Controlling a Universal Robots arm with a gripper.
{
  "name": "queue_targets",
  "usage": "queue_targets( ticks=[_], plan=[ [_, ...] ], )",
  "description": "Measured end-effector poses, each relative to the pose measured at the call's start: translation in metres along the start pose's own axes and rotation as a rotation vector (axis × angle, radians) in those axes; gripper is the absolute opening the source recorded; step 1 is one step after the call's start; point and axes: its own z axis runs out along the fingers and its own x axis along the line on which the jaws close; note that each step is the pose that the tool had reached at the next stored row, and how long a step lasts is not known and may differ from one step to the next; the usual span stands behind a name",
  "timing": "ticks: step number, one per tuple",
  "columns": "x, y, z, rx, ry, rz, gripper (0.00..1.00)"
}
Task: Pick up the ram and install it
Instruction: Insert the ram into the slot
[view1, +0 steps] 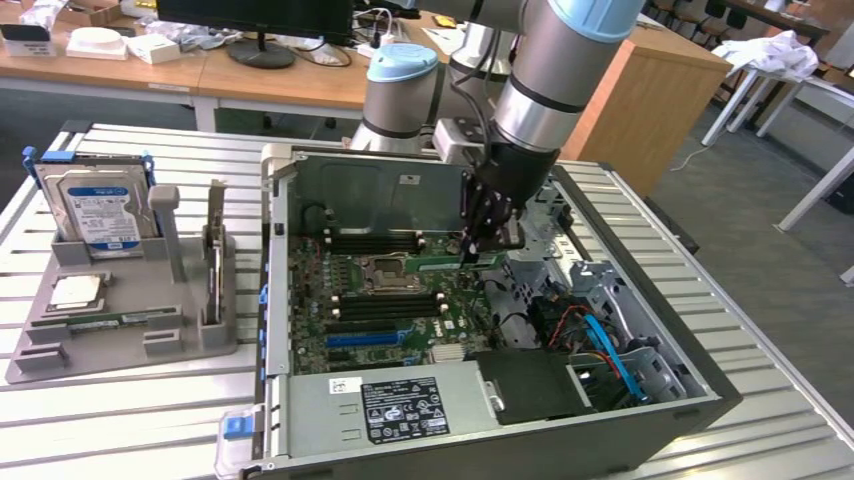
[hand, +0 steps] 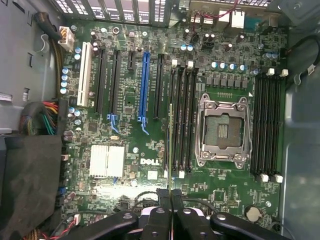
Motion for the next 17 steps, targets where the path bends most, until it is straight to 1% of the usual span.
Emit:
queue_targets(
  ticks=[17],
  plan=[
    [0.0002, -0.0002, 0.0046, 0.0, 0.0, 0.0, 0.12]
  ],
)
